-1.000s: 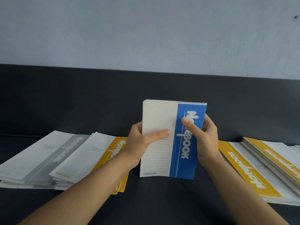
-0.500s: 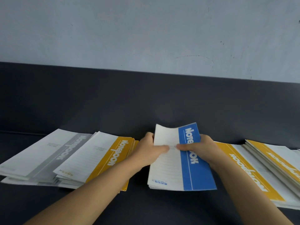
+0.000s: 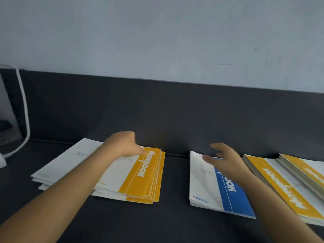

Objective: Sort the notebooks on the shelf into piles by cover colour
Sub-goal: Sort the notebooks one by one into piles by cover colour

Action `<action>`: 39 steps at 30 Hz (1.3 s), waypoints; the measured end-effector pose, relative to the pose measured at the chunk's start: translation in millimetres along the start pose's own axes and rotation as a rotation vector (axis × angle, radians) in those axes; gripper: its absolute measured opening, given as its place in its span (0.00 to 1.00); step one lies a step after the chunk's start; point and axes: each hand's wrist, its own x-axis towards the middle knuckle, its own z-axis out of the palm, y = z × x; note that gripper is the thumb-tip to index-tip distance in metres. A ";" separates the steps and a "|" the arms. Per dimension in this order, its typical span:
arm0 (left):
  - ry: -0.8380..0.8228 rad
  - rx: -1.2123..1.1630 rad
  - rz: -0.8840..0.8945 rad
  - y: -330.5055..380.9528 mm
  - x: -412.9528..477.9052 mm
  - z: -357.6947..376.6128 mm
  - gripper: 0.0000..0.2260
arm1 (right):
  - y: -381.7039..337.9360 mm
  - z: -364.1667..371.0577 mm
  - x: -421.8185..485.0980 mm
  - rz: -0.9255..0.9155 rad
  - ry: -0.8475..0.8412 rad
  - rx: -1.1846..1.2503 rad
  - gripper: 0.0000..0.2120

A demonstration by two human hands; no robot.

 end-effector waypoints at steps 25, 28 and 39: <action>-0.179 -0.587 0.068 -70.4 36.1 34.7 0.41 | -111.0 107.8 -0.7 0.303 -0.272 0.723 0.09; -0.199 -1.103 0.126 -65.5 27.9 25.6 0.34 | -118.9 90.7 -6.2 0.158 -0.152 0.890 0.09; 0.071 -1.457 0.510 -30.3 -4.5 17.5 0.15 | -121.1 75.4 -25.0 -0.243 0.091 0.924 0.16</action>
